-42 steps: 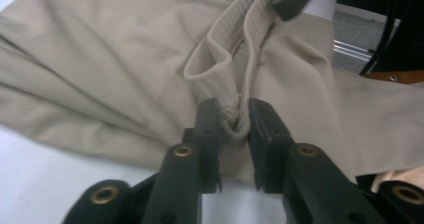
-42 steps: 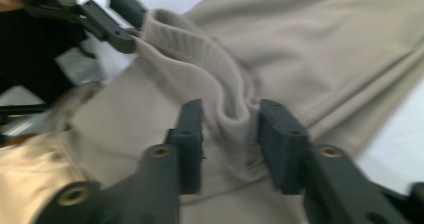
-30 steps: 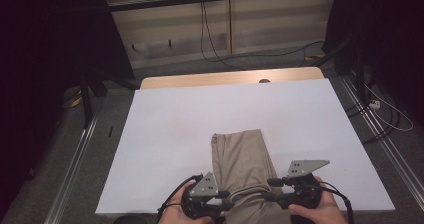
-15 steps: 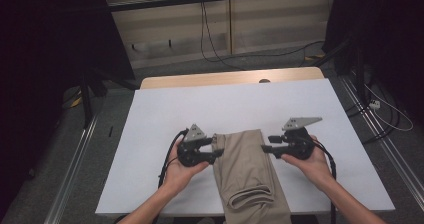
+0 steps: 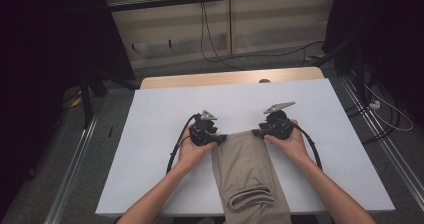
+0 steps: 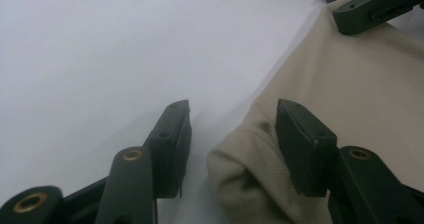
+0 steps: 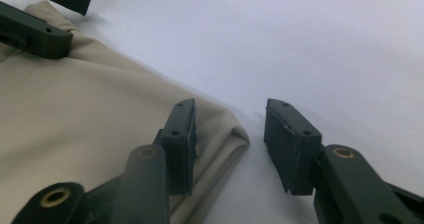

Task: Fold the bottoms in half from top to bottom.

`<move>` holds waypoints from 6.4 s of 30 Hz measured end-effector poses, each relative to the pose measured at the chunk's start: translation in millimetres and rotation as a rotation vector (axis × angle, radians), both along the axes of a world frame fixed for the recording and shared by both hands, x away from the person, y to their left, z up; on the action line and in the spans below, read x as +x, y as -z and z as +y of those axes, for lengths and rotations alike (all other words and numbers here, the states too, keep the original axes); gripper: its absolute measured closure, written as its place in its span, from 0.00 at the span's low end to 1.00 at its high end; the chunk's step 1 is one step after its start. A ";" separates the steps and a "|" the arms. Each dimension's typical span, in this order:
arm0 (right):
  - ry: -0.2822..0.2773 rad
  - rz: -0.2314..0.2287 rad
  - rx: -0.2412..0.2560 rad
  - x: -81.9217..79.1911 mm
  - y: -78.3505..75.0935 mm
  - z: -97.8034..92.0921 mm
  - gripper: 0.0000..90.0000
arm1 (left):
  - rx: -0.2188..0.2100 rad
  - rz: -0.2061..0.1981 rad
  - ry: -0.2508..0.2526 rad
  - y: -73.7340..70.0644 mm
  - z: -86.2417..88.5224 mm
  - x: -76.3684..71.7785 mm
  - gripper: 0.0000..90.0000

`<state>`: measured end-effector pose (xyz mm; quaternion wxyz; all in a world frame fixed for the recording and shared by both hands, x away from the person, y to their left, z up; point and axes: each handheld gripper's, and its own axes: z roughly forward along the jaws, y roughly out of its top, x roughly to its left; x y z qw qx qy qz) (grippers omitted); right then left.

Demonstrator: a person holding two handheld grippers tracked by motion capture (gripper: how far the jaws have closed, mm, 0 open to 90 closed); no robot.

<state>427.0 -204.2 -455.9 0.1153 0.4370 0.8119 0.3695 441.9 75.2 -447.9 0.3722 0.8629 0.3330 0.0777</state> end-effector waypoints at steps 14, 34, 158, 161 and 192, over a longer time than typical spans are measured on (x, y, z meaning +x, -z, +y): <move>-0.066 0.015 0.045 -1.1 3.6 -4.0 0.80 | -0.101 0.028 -0.002 -4.2 18.3 -3.4 0.44; -0.028 0.063 0.080 -11.0 -4.6 -0.1 0.97 | -0.148 0.094 0.019 -8.1 9.0 -15.2 0.87; -0.344 -0.027 0.061 -149.7 -23.0 47.7 1.00 | -0.048 0.028 0.045 -7.2 31.4 -98.3 0.41; -0.316 -0.032 0.077 -148.8 -21.7 41.3 1.00 | -0.047 0.034 0.048 -5.0 28.5 -96.7 0.48; -0.404 -0.029 0.113 -157.7 -38.9 31.7 1.00 | -0.014 0.038 0.102 -2.2 13.3 -104.2 0.36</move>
